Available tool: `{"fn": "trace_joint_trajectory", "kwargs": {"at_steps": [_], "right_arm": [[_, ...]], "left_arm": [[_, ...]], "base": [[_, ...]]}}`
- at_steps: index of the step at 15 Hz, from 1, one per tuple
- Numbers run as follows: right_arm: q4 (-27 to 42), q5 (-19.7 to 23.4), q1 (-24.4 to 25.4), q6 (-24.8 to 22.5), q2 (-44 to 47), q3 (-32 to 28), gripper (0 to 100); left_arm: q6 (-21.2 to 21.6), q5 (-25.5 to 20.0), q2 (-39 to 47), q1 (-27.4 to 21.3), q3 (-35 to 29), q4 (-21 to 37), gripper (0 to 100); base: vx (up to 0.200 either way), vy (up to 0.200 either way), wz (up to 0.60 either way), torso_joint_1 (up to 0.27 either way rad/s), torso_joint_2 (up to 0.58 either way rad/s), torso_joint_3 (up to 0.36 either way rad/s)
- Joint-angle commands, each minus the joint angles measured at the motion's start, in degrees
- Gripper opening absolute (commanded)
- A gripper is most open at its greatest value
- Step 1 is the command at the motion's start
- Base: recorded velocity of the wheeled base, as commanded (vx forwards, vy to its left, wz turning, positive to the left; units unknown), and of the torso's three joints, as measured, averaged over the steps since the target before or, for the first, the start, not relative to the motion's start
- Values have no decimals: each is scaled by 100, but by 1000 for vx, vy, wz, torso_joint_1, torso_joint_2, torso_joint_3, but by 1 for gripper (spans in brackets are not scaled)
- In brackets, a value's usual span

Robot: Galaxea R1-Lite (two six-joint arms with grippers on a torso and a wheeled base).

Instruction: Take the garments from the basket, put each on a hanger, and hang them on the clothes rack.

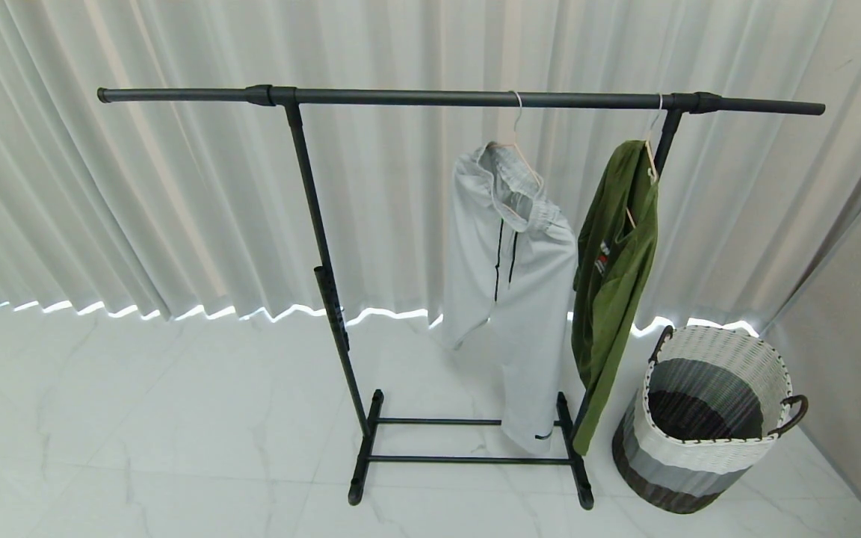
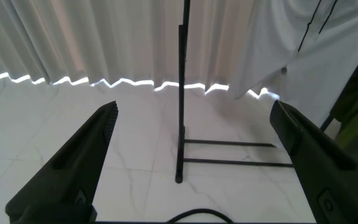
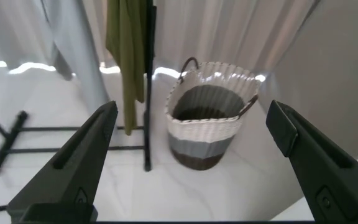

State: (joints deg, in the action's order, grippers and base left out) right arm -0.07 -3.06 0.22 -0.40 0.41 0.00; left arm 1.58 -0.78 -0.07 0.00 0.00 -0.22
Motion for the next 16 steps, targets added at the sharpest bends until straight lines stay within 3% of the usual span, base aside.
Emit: {"fn": "trace_joint_trajectory", "kwargs": {"at_steps": [1, 16], "right_arm": [[7, 7, 13, 84, 38, 0, 100], [-1, -2, -4, 163, -24, 0, 100]], "left_arm": [[0, -1, 7, 0, 0, -4, 100], [0, -1, 7, 0, 0, -4, 100]], "base": [[0, 0, 0, 0, 0, 0], [0, 0, 0, 0, 0, 0]]}}
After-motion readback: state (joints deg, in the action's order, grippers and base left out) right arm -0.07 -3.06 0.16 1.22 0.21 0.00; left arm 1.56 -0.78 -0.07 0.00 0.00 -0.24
